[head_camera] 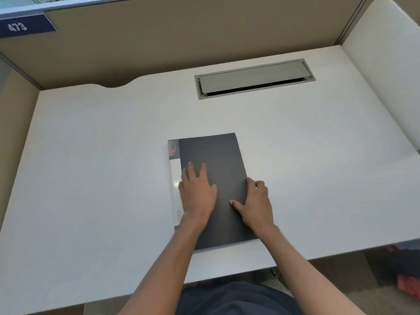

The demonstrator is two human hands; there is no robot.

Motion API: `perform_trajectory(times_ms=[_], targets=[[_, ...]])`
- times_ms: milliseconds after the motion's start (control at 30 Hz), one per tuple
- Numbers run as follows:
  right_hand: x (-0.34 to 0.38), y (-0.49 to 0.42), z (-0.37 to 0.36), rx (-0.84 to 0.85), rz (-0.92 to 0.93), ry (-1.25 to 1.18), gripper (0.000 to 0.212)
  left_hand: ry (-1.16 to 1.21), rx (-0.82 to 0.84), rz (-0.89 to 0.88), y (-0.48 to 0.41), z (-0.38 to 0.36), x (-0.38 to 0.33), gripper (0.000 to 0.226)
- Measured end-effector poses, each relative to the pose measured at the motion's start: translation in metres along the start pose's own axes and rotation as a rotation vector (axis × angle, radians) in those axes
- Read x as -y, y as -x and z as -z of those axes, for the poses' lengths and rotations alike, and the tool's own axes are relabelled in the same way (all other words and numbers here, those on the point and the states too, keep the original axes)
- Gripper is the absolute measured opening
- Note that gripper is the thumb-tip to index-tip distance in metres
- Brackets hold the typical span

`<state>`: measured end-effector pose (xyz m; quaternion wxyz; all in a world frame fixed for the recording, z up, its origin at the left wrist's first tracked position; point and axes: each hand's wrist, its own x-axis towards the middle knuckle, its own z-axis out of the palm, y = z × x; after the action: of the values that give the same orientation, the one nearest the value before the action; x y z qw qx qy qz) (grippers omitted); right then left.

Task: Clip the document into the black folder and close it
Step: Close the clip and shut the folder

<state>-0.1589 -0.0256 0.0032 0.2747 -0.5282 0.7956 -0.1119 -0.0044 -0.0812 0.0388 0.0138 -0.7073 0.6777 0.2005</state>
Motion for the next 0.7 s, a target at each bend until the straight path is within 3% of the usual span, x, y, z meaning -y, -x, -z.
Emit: perform_trajectory(times_ms=[233, 400, 567, 700], targets=[[0.003, 0.005, -0.008, -0.018, 0.027, 0.057, 0.072, 0.261, -0.017, 0.235, 0.014, -0.015, 0.062, 0.077], [0.003, 0.004, -0.011, -0.016, 0.023, 0.093, 0.073, 0.473, -0.15, 0.302, 0.011, -0.018, 0.068, 0.08], [0.005, 0.004, -0.014, -0.012, 0.013, 0.125, 0.074, 0.779, -0.159, 0.445, -0.002, -0.014, 0.073, 0.08], [0.003, 0.004, -0.013, -0.008, 0.017, 0.121, 0.075, 0.999, -0.076, 0.482, -0.009, -0.015, 0.085, 0.039]])
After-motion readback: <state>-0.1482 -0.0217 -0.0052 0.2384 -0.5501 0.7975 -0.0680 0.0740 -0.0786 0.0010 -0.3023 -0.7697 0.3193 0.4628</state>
